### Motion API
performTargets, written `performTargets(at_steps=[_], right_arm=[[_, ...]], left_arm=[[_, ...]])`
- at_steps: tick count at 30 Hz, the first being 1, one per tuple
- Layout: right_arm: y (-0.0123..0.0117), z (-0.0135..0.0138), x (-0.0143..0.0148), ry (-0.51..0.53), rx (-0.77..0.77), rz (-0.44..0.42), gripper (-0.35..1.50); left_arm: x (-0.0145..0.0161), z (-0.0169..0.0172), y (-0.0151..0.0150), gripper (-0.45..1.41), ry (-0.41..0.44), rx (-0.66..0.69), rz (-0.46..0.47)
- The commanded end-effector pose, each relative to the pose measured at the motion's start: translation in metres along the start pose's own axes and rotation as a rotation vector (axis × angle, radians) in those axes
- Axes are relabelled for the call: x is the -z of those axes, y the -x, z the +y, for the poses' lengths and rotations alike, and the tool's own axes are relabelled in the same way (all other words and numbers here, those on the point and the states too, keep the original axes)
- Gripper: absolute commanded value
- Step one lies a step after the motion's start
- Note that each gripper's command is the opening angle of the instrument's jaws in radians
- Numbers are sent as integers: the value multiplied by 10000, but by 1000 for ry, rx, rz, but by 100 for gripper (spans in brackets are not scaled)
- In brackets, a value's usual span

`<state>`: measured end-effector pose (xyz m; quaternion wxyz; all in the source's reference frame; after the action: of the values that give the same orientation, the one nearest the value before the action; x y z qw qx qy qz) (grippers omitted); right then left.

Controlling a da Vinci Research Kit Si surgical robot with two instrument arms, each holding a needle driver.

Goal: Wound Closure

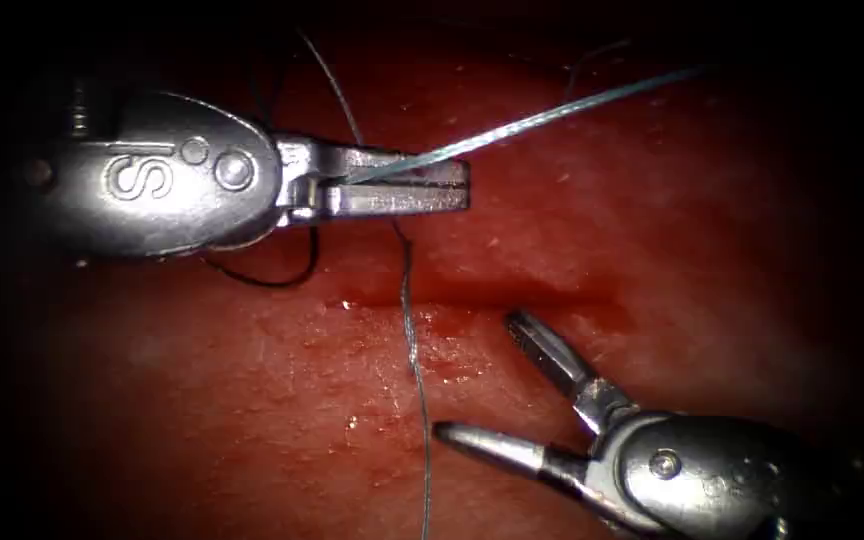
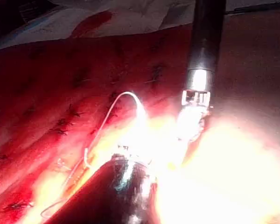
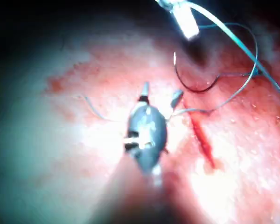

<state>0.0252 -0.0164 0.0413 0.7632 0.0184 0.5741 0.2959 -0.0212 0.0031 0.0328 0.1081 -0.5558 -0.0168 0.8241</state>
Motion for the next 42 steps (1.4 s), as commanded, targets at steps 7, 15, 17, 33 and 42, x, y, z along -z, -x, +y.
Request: performTargets(at_steps=[7, 15, 17, 33, 42], right_arm=[[19, 23, -34, -118, 43, -28, 14], [23, 63, -66, -192, 46, -38, -20], [18, 73, -79, -219, 39, -31, -23], [8, 106, -177, -363, 55, -74, -35], [10, 105, -215, -356, 9, -3, -35]], left_arm=[[1, 29, 4, -45, 43, -31, 52], [12, 58, -2, -45, 60, -47, 65], [6, 67, -5, -45, 70, -63, 83], [-35, 102, -35, -45, 110, -283, 155], [-38, 126, -24, -45, 124, -294, 245]])
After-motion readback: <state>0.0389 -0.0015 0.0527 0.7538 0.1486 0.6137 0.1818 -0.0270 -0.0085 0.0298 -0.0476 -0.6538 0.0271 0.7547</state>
